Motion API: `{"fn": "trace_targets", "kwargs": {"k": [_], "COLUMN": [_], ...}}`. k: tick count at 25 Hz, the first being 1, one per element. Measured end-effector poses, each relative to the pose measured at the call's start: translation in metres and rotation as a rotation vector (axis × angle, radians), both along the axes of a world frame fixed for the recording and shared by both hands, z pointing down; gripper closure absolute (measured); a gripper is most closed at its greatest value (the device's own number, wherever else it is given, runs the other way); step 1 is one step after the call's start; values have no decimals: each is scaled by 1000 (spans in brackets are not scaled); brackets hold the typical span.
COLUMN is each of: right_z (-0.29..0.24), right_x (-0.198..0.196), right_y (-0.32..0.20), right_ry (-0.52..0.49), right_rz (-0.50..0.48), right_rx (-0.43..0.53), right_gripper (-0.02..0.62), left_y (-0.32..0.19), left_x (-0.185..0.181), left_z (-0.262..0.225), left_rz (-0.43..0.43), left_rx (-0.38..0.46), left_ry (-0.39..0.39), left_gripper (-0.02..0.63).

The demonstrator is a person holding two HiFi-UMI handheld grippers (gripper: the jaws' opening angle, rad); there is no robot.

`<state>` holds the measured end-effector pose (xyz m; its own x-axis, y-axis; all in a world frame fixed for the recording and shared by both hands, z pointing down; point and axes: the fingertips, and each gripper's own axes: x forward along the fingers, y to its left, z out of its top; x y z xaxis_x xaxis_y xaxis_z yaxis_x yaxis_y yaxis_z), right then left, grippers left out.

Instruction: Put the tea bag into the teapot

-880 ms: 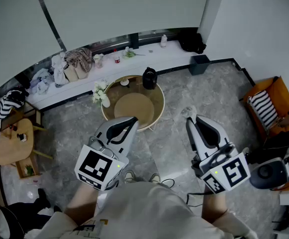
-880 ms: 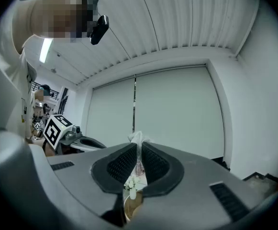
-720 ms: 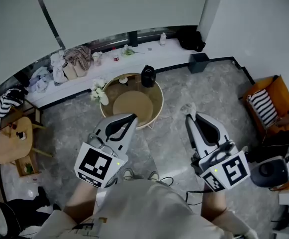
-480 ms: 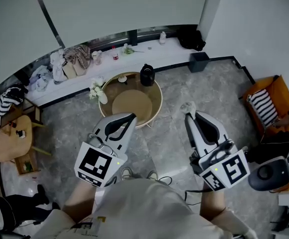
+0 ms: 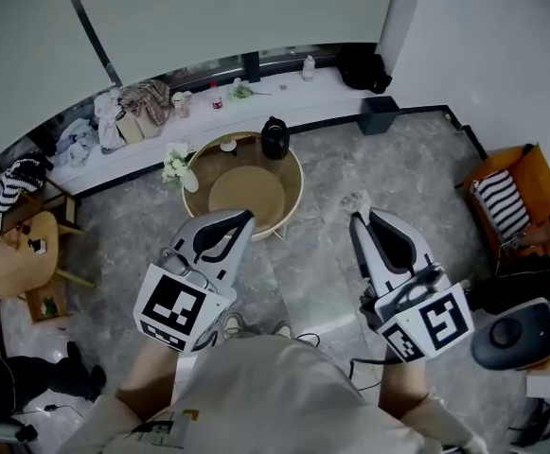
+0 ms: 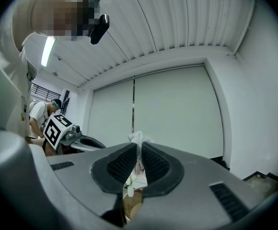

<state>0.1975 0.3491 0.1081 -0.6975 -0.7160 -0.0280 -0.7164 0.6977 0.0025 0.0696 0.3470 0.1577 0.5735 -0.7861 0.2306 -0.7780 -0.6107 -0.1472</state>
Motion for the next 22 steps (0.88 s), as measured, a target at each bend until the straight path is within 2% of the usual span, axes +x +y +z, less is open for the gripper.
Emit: {"fn": "trace_targets", "kwargs": {"k": [7,22], "right_z": [6,30], "right_x": [30,35], "right_y": [1,-14], "right_ry": [-23,6], "right_rz": [-23,-26], "right_rx": [5,-19], "right_gripper": [565,565], "left_y": [-3,-12], "left_x": [28,23], "left_z": [7,23], "left_rz": [-29,-75], "left_rx": [7,-8], "left_ry": [-20,-30], "left_gripper": [598,598]}}
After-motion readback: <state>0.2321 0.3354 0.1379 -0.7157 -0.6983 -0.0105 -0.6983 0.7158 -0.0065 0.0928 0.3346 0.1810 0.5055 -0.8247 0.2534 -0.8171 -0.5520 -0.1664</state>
